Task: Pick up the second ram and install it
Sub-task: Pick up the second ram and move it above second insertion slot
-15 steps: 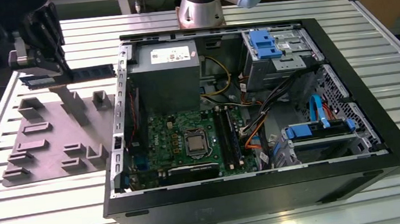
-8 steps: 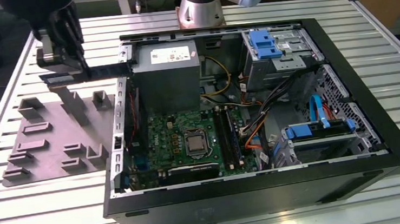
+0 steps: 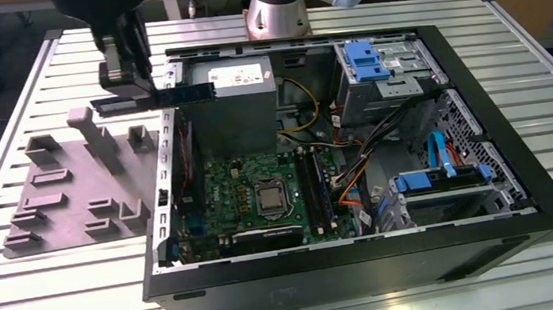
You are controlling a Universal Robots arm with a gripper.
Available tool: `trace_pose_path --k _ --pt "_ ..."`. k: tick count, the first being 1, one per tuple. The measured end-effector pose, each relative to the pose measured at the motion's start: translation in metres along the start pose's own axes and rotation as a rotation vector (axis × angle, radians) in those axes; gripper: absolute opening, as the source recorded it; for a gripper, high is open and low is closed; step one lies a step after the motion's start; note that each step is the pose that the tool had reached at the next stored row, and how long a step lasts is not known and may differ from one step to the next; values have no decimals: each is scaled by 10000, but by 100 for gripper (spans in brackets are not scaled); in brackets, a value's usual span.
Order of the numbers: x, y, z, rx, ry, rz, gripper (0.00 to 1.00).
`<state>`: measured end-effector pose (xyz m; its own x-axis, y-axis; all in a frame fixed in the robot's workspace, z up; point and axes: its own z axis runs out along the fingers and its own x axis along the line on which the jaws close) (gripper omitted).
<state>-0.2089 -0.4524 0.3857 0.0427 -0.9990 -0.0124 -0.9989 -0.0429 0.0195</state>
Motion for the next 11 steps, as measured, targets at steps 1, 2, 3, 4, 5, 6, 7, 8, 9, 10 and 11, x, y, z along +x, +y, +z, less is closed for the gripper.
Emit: trace_pose_path --k 1,2,3,4,5,6,7,8,9,10,11 --pt "2 -45 0 0 0 0 14" --pt "4 -90 1 1 -1 -1 14" --pt "6 -139 2 1 -1 -1 14" --pt "8 -184 3 1 -1 0 14" --pt "10 -229 3 1 -1 0 14" --pt "12 -274 4 1 -1 -1 14" --pt "14 -319 4 0 0 -1 14" --pt "16 -364 4 0 0 0 14" --pt "17 -409 5 1 -1 0 14" --pt "20 -458 6 1 -1 -1 14" --pt "22 -503 6 1 0 -1 14"
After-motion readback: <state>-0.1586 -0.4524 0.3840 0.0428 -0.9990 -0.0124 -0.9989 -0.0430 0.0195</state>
